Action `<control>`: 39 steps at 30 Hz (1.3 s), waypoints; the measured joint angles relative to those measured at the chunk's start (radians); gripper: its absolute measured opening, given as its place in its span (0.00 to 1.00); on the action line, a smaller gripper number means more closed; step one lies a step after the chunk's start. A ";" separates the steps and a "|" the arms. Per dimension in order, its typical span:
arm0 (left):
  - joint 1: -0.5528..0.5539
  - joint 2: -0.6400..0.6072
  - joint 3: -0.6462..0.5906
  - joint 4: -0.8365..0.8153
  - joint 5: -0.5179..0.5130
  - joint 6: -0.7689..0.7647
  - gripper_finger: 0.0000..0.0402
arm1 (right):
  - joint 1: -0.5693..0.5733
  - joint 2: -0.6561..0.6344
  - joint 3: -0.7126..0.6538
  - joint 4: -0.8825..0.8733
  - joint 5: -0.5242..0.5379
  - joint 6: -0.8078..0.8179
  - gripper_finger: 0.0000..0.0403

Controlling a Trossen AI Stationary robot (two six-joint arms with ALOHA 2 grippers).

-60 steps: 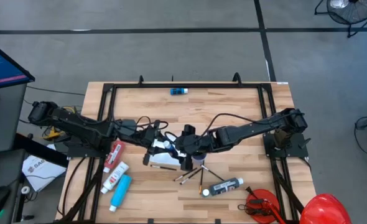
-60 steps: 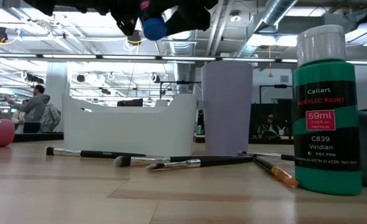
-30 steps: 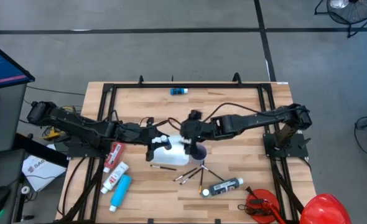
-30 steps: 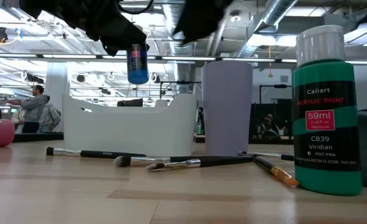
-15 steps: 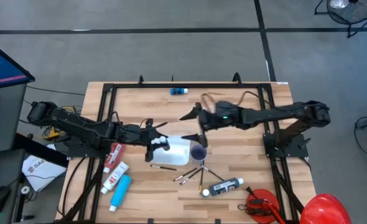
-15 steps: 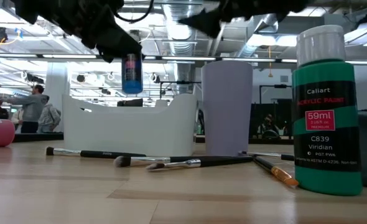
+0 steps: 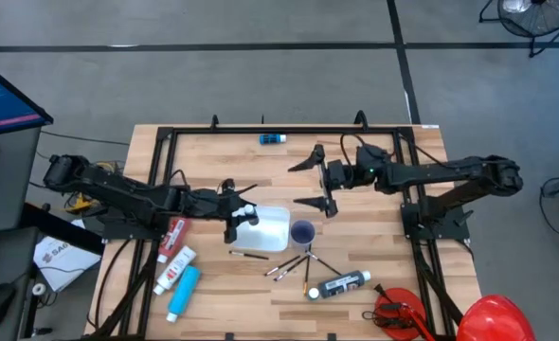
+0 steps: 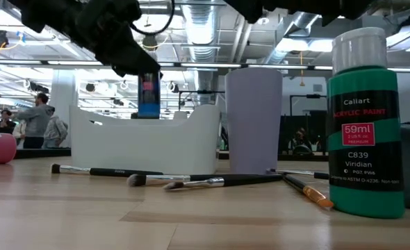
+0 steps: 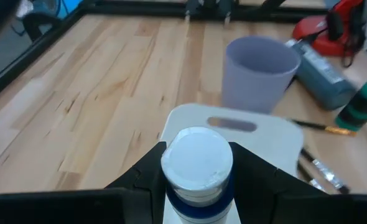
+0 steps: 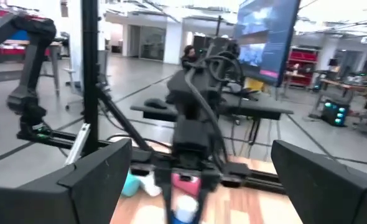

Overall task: Pick & Place Paint Supplies
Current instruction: Put the blue paint bottle into the white bin

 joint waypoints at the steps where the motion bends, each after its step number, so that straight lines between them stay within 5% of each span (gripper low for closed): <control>1: 0.006 0.011 0.000 -0.003 0.000 0.000 0.31 | 0.001 0.001 0.000 -0.005 -0.001 -0.001 0.94; 14: 0.035 0.149 0.000 -0.011 -0.007 -0.051 0.31 | 0.001 0.002 0.000 -0.018 -0.001 -0.010 0.94; 25: -0.120 0.157 -0.134 0.165 -0.348 -0.133 0.32 | 0.002 0.002 0.000 -0.046 -0.001 -0.010 0.94; 39: -0.134 0.147 -0.158 0.178 -0.375 -0.161 0.32 | 0.002 0.002 0.000 -0.046 0.000 -0.010 0.94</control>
